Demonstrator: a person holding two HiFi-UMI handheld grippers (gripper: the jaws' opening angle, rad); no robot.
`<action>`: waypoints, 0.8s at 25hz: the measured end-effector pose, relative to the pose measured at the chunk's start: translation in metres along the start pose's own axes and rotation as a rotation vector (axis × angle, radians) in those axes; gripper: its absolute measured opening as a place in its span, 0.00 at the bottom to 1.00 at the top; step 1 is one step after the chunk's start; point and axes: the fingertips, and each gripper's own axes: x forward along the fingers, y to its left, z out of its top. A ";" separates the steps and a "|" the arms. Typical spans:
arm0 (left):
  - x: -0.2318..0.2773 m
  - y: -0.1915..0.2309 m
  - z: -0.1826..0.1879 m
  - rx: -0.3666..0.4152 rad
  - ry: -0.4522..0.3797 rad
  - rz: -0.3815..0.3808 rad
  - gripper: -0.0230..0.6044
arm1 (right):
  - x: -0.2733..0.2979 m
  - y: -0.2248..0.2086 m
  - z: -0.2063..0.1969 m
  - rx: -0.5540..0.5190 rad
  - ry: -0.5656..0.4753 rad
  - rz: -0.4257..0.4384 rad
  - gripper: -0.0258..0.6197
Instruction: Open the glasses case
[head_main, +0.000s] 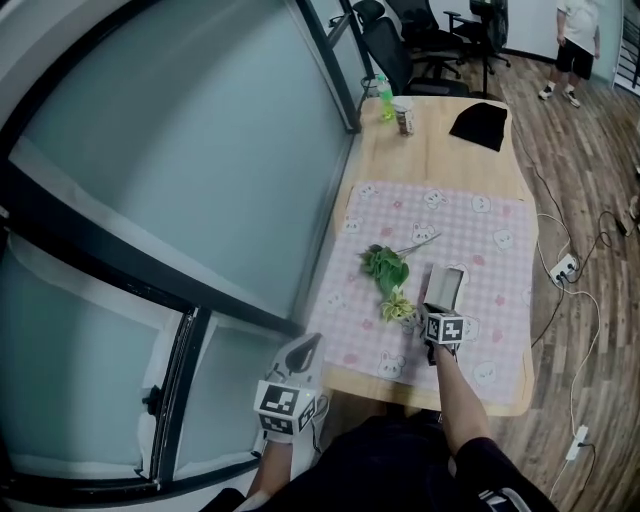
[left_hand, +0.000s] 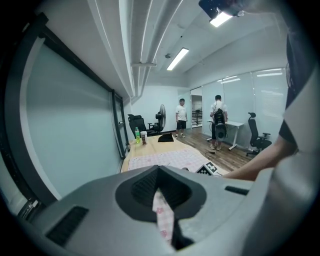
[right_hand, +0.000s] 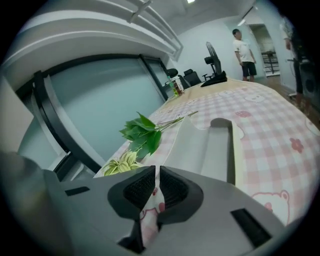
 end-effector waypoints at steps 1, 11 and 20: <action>-0.004 0.003 -0.002 -0.007 0.003 0.009 0.03 | 0.004 0.003 -0.003 -0.024 0.031 0.005 0.09; -0.022 0.020 -0.006 -0.044 -0.032 0.051 0.03 | 0.009 0.008 -0.005 -0.098 0.113 0.008 0.09; 0.001 0.020 0.027 -0.043 -0.145 0.000 0.03 | -0.137 0.050 0.111 -0.312 -0.225 0.017 0.09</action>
